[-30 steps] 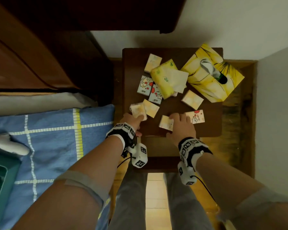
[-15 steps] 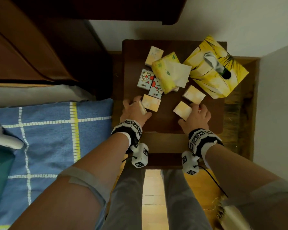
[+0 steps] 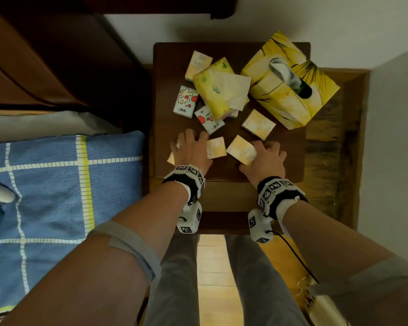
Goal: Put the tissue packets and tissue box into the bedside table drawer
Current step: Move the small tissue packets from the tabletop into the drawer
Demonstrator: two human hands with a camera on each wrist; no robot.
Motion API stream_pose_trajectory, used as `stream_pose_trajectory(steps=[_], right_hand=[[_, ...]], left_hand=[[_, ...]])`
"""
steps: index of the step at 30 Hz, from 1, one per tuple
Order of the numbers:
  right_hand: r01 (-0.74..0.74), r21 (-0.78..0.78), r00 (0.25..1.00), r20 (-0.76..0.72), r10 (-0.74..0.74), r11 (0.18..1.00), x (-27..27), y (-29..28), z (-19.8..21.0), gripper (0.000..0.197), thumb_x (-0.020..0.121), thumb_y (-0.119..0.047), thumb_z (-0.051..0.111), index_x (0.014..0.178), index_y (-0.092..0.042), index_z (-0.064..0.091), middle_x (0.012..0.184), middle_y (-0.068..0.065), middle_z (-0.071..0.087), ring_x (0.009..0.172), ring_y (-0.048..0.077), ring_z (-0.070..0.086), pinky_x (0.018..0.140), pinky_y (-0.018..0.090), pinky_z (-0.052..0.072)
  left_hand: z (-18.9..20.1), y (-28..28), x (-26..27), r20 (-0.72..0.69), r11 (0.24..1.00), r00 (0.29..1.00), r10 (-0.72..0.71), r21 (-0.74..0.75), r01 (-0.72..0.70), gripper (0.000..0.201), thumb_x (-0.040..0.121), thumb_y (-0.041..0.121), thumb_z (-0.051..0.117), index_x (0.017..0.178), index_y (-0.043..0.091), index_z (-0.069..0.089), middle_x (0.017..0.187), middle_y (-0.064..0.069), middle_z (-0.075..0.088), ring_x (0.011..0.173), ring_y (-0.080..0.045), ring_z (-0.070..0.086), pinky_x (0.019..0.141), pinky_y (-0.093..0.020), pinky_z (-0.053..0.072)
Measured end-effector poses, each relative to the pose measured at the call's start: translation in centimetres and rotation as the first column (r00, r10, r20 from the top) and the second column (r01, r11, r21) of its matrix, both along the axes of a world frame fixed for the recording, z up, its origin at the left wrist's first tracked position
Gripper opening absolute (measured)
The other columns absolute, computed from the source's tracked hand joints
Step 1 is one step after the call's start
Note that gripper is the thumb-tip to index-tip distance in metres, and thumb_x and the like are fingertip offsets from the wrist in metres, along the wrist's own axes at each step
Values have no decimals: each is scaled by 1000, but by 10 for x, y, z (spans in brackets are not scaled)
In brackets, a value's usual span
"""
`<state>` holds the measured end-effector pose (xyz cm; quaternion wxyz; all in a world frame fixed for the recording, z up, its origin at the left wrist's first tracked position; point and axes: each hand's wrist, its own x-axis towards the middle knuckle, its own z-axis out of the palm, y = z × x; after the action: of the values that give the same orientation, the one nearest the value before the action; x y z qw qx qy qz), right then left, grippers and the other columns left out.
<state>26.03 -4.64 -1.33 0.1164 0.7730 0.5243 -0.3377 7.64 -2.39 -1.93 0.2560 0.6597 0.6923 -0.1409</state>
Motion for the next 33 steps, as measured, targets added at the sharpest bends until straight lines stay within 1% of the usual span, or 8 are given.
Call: stream_pose_trajectory(steps=[4, 7, 12, 18, 22, 25, 28, 33], right_hand=[[23, 13, 997, -69, -22, 1000, 19, -1, 7, 66, 76, -45, 73, 134, -31, 45, 137, 9, 36, 126, 37, 35, 78, 43, 45], [51, 19, 994, -101, -48, 999, 34, -3, 16, 67, 76, -56, 68, 134, -31, 44, 134, 9, 41, 121, 38, 45, 82, 43, 45], [-40, -90, 983, -182, 23, 995, 27, -5, 34, 70, 75, -70, 60, 131, -31, 42, 125, 8, 47, 108, 36, 58, 82, 42, 49], [53, -140, 950, -299, -93, 989, 10, -31, 43, 68, 72, -78, 55, 122, -33, 46, 110, 3, 60, 97, 27, 61, 84, 44, 54], [71, -203, 943, -306, -133, 976, -2, -61, 40, 75, 68, -83, 52, 123, -33, 46, 106, 0, 64, 91, 24, 63, 83, 45, 56], [9, -357, 961, -254, -106, 934, -15, -85, 33, 72, 70, -83, 52, 120, -31, 51, 100, -1, 67, 84, 21, 68, 79, 43, 60], [-24, -569, 977, -188, -102, 822, -30, -107, 19, 68, 72, -79, 56, 112, -25, 56, 89, 1, 67, 79, 22, 70, 78, 40, 62], [84, -509, 989, -64, -134, 857, -49, -116, -22, 89, 59, -84, 54, 119, -18, 61, 98, 7, 70, 81, 29, 71, 79, 42, 60]], left_hand=[[7, -6, 17, -99, 998, 993, -59, 18, 61, 73, 73, 60, 64, 130, 15, 51, 129, -11, 54, 127, -32, 46, 113, -56, 26], [26, -13, 27, 24, 991, 991, 135, -23, -134, 71, 73, 63, 64, 118, 9, 52, 121, -11, 58, 118, -31, 53, 96, -44, 42], [54, -35, 26, 115, 954, 949, 293, -100, -282, 61, 75, 53, 72, 113, 13, 46, 112, -8, 59, 105, -31, 60, 77, -39, 47], [42, -65, 18, 312, 709, 659, 684, -496, -501, 75, 72, 48, 79, 134, 24, 44, 114, -4, 68, 93, -27, 72, 83, -46, 62], [23, -93, 0, 278, 597, 576, 768, -637, -488, 58, 79, 37, 81, 121, 19, 45, 107, -7, 68, 88, -25, 73, 74, -38, 64], [5, -117, -10, 252, 572, 576, 778, -663, -482, 55, 90, 42, 68, 128, 9, 44, 104, -12, 70, 78, -22, 71, 66, -36, 62], [-11, -135, -16, 207, 546, 587, 783, -681, -488, 43, 98, 38, 53, 121, 1, 52, 107, -19, 72, 80, -28, 70, 72, -41, 59], [-39, -147, -33, 217, 706, 740, 636, -551, -445, 38, 95, 45, 54, 90, 8, 61, 89, -14, 65, 85, -34, 66, 74, -34, 48]])
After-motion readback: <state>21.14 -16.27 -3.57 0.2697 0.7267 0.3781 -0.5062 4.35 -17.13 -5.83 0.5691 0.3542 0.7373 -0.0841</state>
